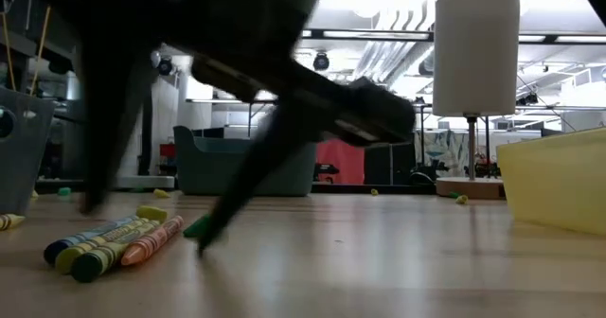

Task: Sort crayons
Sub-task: Put the right blue crayon into the yellow bin

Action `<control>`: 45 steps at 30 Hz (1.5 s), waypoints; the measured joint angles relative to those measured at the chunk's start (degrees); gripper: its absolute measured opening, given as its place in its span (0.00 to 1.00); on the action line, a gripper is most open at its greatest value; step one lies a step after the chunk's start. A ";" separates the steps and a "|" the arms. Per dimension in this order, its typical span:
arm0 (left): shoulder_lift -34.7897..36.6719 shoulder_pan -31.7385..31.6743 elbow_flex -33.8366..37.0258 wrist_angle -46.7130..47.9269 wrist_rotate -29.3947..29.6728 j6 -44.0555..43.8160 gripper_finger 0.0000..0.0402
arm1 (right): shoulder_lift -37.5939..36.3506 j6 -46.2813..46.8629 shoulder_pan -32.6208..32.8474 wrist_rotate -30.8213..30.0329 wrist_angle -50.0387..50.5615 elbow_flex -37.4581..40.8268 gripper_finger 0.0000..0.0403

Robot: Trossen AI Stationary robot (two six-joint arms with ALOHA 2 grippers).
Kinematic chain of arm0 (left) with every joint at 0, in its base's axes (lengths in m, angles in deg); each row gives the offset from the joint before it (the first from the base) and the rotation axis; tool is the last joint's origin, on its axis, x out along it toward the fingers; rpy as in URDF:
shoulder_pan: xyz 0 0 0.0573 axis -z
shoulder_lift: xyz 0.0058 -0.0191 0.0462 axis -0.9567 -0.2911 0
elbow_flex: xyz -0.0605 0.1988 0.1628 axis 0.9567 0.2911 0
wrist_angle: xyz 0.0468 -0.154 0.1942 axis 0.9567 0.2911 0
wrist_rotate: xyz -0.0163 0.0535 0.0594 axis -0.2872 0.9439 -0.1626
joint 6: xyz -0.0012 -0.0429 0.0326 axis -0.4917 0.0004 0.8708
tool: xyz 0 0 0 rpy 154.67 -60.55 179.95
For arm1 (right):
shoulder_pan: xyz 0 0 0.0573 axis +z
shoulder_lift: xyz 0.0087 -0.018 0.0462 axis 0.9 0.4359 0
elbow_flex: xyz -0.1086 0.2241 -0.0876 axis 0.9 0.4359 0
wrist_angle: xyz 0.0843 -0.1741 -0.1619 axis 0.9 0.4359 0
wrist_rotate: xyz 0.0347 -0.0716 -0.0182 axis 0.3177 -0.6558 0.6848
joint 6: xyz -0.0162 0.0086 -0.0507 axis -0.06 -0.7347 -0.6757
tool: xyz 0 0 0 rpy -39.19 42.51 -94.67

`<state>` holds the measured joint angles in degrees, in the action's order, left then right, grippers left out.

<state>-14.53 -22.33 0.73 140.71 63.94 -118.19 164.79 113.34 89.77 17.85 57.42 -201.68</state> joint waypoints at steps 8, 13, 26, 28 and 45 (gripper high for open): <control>-0.27 0.00 0.00 -0.04 0.82 1.54 0.40 | -0.16 1.81 -0.03 -1.70 8.25 -0.01 0.51; -0.25 0.00 0.00 -0.04 0.81 1.53 0.40 | 0.71 0.93 -0.47 -0.38 6.02 -0.17 0.51; 0.33 -0.04 0.00 0.14 0.84 1.09 0.40 | 0.92 0.42 -1.39 0.87 6.17 -0.13 0.51; 0.32 -0.04 0.00 0.15 0.84 1.04 0.40 | 0.87 0.74 -1.61 1.31 6.76 0.63 0.50; -0.38 -0.57 0.00 -3.95 10.81 -2.85 0.40 | -0.79 -22.79 -1.99 -1.84 22.03 -5.91 0.51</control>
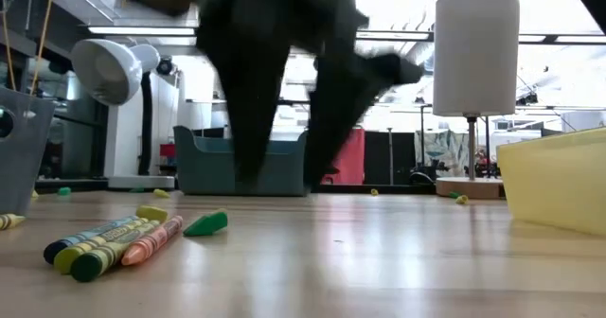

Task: Sort crayons
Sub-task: Put the right blue crayon into the yellow bin

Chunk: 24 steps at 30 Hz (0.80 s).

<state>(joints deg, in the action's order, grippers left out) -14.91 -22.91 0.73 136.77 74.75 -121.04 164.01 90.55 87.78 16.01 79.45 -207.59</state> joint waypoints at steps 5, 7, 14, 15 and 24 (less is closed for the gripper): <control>-2.33 -3.36 0.00 -2.60 -4.59 3.78 0.40 | -6.26 -6.06 2.29 -3.55 10.41 3.20 0.51; -3.70 -5.07 0.00 -4.65 -6.20 6.09 0.40 | -7.63 -7.86 3.37 -4.57 13.29 4.33 0.50; -10.29 -12.38 0.00 -16.36 -14.12 20.12 0.40 | -18.81 -5.47 7.75 0.07 9.88 23.40 0.42; -11.48 -13.56 0.00 -18.57 -15.93 22.27 0.40 | -21.72 -3.98 8.64 1.22 7.92 27.83 0.41; -25.57 -24.31 0.00 -42.61 -33.74 32.17 0.40 | -53.01 13.72 17.98 -7.56 -16.53 66.27 0.33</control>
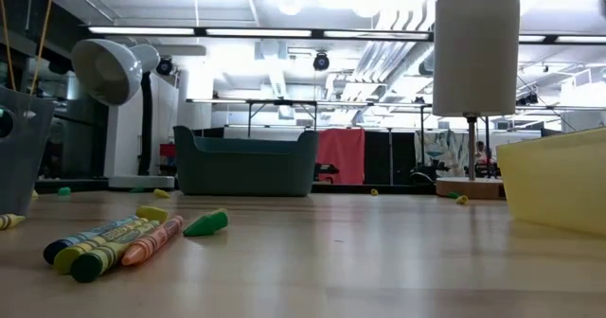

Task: Sort crayons
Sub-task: Put the right blue crayon into the yellow bin

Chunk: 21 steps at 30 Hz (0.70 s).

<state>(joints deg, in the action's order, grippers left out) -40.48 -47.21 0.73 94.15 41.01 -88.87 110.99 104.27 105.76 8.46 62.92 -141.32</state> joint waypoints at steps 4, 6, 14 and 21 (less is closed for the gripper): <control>-8.84 -3.67 -1.01 -2.17 -9.10 -9.28 0.40 | -9.95 1.71 2.65 -3.10 -11.67 10.56 0.33; -13.23 -4.20 -2.03 -0.98 -12.69 -16.59 0.40 | -13.49 1.69 3.56 -4.66 -17.12 14.15 0.33; -26.34 1.67 -2.99 -0.43 -7.36 -44.68 0.39 | -18.06 -5.05 2.90 -7.28 -24.68 20.08 0.33; -33.51 4.27 -2.99 7.12 -6.17 -59.12 0.39 | -18.06 -8.67 0.60 -7.33 -25.16 20.39 0.33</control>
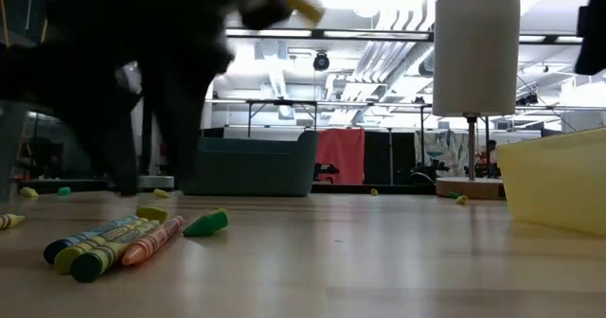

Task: Sort crayons
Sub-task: Put the right blue crayon into the yellow bin

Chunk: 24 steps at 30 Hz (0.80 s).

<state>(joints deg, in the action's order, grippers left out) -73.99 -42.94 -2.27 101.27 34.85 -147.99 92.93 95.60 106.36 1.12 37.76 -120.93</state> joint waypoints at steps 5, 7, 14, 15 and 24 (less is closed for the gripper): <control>-1.15 -0.04 0.00 4.24 -0.07 -2.81 0.39 | 0.00 -0.17 -1.13 -0.07 -0.23 0.00 0.33; -1.33 -0.11 -0.01 5.09 -0.13 -3.21 0.39 | 0.00 -0.19 -1.50 -0.07 -0.24 0.00 0.33; -1.74 -1.02 0.24 5.19 -1.59 -3.22 0.39 | 0.00 -0.19 -2.66 -0.13 -0.24 0.00 0.33; -2.04 -1.26 0.24 5.22 -1.62 -3.14 0.39 | 0.00 -0.21 -2.81 -0.13 -0.22 -0.02 0.33; -4.06 -2.19 0.08 5.57 -4.80 0.12 0.19 | 0.00 -0.19 -2.96 -0.17 -0.77 -0.02 0.33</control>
<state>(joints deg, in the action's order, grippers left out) -78.06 -45.13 -2.19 106.85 30.05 -147.87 92.93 95.41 103.40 0.96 37.00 -120.95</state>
